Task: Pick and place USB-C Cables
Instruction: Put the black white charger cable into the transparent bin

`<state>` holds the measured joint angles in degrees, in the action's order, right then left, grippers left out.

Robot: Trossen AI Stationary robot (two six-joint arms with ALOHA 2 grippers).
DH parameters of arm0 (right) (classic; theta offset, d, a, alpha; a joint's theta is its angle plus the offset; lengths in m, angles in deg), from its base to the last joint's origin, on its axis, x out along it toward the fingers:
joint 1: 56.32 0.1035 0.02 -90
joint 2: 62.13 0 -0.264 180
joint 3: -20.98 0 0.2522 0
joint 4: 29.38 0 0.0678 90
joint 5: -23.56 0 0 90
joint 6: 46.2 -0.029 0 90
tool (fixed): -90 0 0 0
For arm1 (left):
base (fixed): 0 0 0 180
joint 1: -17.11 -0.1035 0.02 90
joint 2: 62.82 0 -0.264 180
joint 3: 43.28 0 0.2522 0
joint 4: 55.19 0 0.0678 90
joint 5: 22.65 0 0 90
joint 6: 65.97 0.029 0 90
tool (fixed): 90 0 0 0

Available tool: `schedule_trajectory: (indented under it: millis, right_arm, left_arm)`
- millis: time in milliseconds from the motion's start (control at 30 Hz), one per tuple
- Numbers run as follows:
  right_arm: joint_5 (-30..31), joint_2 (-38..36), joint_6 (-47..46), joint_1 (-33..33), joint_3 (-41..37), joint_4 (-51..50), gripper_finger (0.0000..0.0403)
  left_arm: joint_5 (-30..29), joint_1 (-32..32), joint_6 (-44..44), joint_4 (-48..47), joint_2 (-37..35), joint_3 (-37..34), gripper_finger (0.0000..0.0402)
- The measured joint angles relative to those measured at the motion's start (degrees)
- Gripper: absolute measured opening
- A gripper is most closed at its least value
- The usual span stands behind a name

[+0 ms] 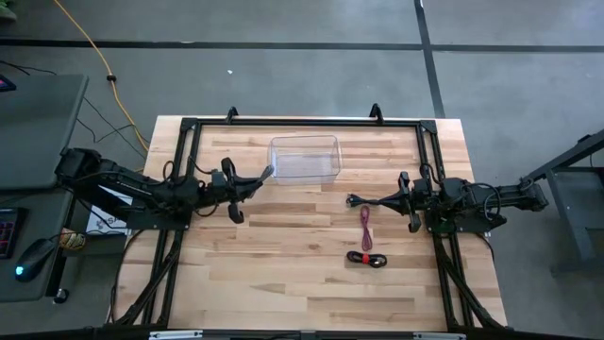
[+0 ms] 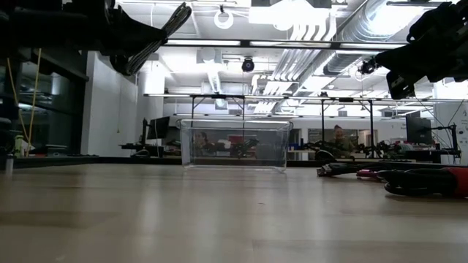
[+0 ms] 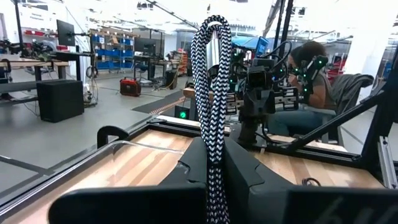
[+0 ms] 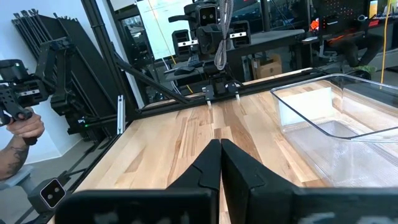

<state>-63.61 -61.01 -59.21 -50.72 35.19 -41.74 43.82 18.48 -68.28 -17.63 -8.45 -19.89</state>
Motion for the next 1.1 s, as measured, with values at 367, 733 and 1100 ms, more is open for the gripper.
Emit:
schedule_trajectory:
  millis: [367, 733, 1100]
  right_arm:
    - [0.0, 0.0, 0.0, 0.0, 0.0, 0.0, 0.0000]
    - [0.0, 0.0, 0.0, 0.0, 0.0, 0.0, 0.0000]
    - [0.0, 0.0, 0.0, 0.0, 0.0, 0.0, 0.0000]
  left_arm:
    - [0.5, -1.6, -2.8, -0.8, 0.9, 0.5, 0.0000]
    - [5.1, -12.3, -0.5, -27.7, 12.0, 22.1, 0.0000]
    - [11.6, -23.0, 1.6, -47.7, 35.0, 49.8, 0.0000]
